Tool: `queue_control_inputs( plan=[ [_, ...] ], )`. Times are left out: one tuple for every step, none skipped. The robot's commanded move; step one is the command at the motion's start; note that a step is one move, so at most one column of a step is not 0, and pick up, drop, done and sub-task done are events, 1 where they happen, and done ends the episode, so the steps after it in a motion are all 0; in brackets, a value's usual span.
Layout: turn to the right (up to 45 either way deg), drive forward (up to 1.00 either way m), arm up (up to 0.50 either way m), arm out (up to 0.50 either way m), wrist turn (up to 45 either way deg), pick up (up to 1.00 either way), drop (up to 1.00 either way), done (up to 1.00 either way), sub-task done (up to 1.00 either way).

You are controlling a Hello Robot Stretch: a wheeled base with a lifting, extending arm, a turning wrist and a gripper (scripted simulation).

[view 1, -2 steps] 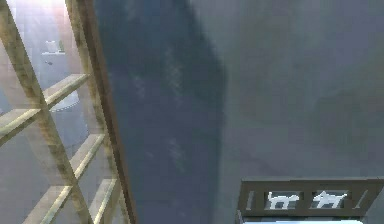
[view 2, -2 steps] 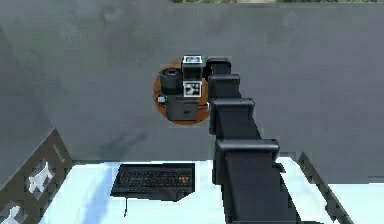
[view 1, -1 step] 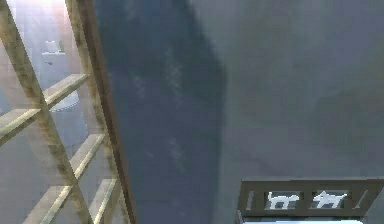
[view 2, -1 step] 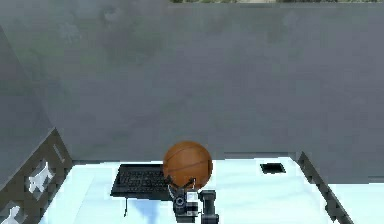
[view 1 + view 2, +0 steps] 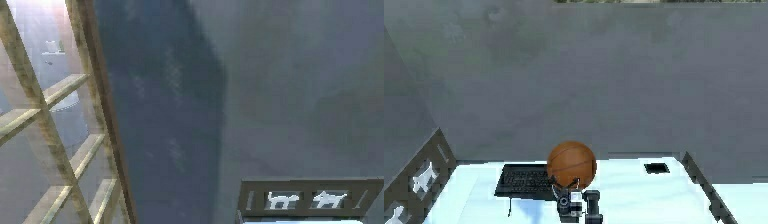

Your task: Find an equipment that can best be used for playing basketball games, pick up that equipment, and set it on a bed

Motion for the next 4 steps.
queue_control_inputs(
  plan=[
    [0.0, 0.0, 0.0, 0.0, 0.0, 0.0, 1.0, 0.0, 0.0],
    [0.0, 0.0, 0.1, 0.0, 0.0, 0.0, 0.0, 0.0, 0.0],
    [0.0, 0.0, 0.0, -0.08, 0.0, 0.0, 0.0, 0.0, 0.0],
    [0.0, 0.0, 0.0, 0.0, 0.0, 0.0, 0.0, 1.0, 0.0]
  ],
)
